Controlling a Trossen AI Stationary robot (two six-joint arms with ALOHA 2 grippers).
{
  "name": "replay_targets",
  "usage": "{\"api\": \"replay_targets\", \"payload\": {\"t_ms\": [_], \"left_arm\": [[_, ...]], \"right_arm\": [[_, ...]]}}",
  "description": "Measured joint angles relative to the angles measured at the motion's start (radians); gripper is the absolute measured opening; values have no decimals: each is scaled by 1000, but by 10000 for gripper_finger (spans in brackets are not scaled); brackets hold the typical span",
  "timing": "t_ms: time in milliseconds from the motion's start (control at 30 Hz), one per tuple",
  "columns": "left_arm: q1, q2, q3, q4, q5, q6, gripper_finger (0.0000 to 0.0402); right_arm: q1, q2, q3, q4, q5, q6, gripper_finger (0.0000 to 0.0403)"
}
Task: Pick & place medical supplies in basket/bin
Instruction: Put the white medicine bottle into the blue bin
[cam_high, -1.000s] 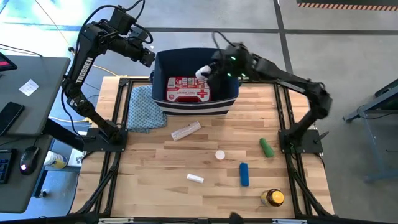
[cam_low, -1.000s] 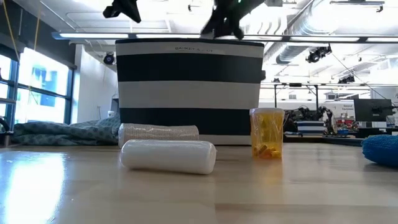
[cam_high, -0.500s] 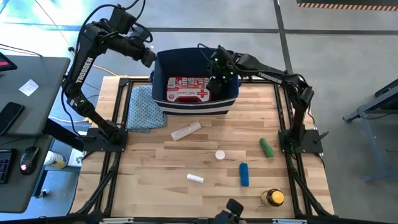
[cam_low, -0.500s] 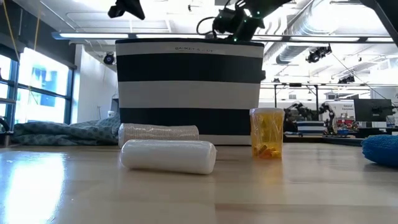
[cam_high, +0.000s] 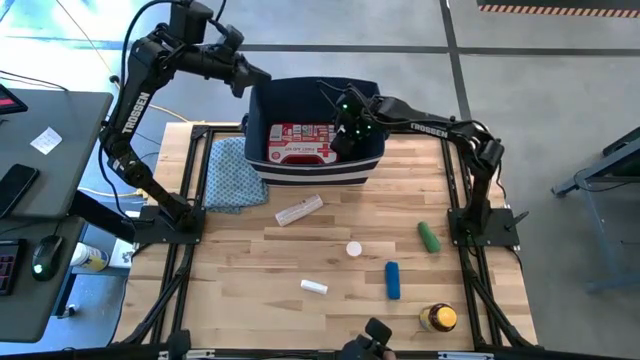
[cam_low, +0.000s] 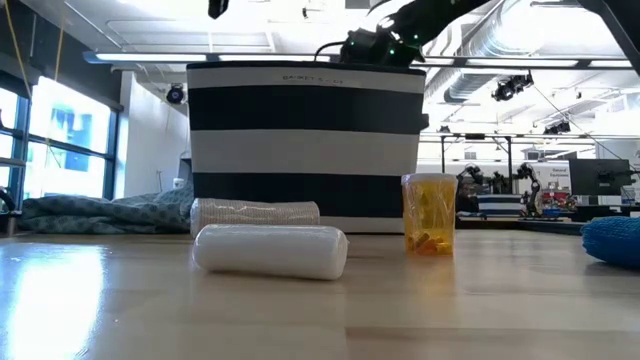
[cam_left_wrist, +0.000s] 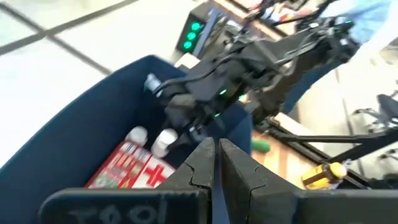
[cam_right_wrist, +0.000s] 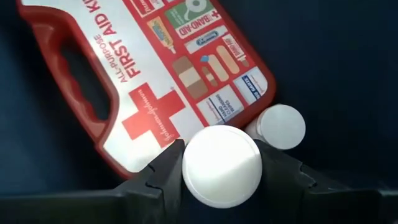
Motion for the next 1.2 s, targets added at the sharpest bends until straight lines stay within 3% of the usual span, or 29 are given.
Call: {"api": "replay_targets", "payload": {"t_ms": [700, 1200], "left_arm": [[0, 0, 0, -17, 45, -9, 60], [0, 0, 0, -37, 35, -25, 60]], "right_arm": [[-4, -2, -3, -46, 38, -36, 152], [-23, 104, -2, -10, 14, -69, 150]]}}
